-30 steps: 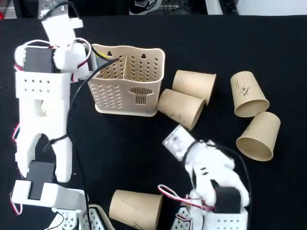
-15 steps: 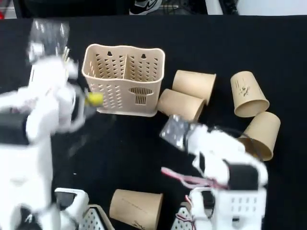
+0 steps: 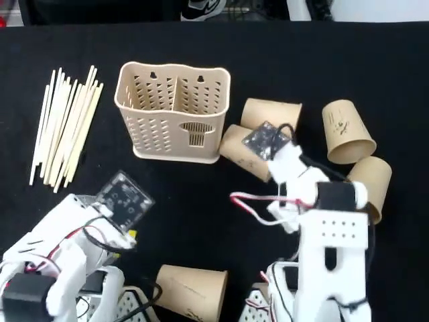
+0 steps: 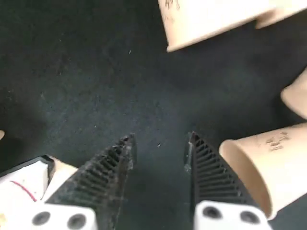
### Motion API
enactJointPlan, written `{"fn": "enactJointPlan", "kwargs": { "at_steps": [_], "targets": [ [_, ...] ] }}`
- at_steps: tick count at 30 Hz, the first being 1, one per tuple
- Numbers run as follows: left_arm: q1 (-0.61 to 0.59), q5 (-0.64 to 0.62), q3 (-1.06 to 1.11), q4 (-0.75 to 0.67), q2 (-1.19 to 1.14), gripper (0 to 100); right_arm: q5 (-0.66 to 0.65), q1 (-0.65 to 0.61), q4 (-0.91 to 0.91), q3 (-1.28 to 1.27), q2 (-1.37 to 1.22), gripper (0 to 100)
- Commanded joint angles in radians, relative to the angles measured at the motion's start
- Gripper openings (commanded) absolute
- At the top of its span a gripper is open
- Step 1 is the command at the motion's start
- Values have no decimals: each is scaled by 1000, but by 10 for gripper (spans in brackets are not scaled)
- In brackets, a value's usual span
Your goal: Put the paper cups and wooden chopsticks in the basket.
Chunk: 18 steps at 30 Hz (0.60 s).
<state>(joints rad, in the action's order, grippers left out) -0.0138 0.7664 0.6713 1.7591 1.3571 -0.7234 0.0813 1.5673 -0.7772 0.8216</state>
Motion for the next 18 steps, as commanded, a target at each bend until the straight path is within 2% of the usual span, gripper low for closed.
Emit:
{"fn": "enactJointPlan", "kwargs": {
  "at_steps": [1,6,9,12,15,18],
  "targets": [
    [13,69,59,-28,-60,296,9,57,-15,101,-101,177],
    [50,60,116,-69,-184,295,-40,-3,41,120,-134,177],
    [59,-28,131,-118,-221,295,-153,-87,146,119,-65,177],
    [65,-104,166,-183,-249,295,-198,-118,175,114,19,177],
    [58,-259,220,-330,-288,295,-193,-121,155,67,41,177],
    [-2,-462,286,-494,-318,295,-153,-115,46,-36,51,177]
  ]
}}
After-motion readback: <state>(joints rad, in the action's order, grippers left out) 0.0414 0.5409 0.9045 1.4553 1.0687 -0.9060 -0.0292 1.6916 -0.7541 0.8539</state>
